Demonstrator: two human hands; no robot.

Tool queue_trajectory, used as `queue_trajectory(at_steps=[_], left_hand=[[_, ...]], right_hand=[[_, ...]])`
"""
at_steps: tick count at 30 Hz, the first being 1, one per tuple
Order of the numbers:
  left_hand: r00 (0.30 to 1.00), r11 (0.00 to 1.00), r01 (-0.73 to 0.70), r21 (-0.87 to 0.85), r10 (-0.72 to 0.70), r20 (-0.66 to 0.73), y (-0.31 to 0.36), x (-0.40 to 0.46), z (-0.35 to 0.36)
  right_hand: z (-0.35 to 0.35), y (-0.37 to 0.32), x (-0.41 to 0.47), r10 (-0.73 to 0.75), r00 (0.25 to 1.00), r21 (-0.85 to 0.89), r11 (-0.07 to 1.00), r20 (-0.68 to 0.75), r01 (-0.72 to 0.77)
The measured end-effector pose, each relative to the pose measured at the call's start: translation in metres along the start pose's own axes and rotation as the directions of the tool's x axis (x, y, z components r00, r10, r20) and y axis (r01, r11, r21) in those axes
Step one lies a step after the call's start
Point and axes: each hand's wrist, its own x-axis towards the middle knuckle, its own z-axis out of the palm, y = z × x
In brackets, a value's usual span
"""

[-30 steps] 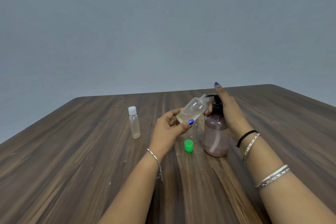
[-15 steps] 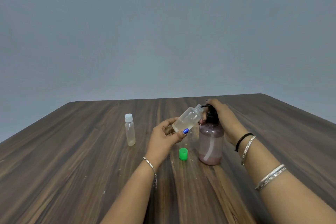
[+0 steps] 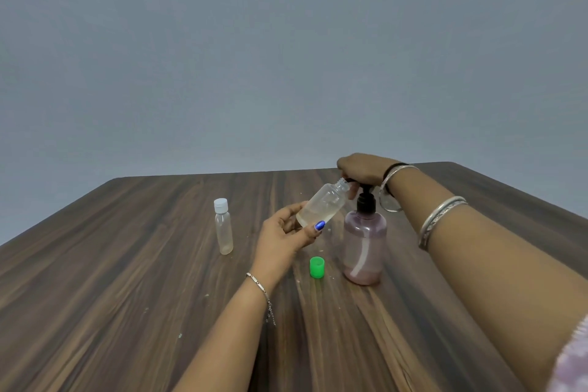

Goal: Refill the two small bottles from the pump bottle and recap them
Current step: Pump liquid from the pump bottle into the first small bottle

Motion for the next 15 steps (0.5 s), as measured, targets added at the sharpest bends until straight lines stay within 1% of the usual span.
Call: queue_trajectory(at_steps=[2,4,8,15], left_hand=[[1.0,1.0,0.004,-0.001,-0.004,-0.005,0.0,0.0,0.0],[1.0,1.0,0.0,-0.007,0.0,-0.002,0.001,0.0,0.0],[1.0,1.0,0.007,-0.015,-0.007,0.004,-0.001,-0.001,-0.001],[1.0,1.0,0.004,0.006,-0.004,0.008,-0.002,0.0,-0.001]], right_hand=[[0.004,0.001,0.005,-0.005,1.0,-0.018,1.0,0.014,0.005],[0.004,0.001,0.006,-0.002,1.0,-0.02,1.0,-0.007,0.002],[0.009,0.011,0.009,0.022,0.998,-0.043,0.999,0.051,-0.02],[0.005,0.009,0.018,-0.021,0.998,-0.08,0.996,0.067,0.026]])
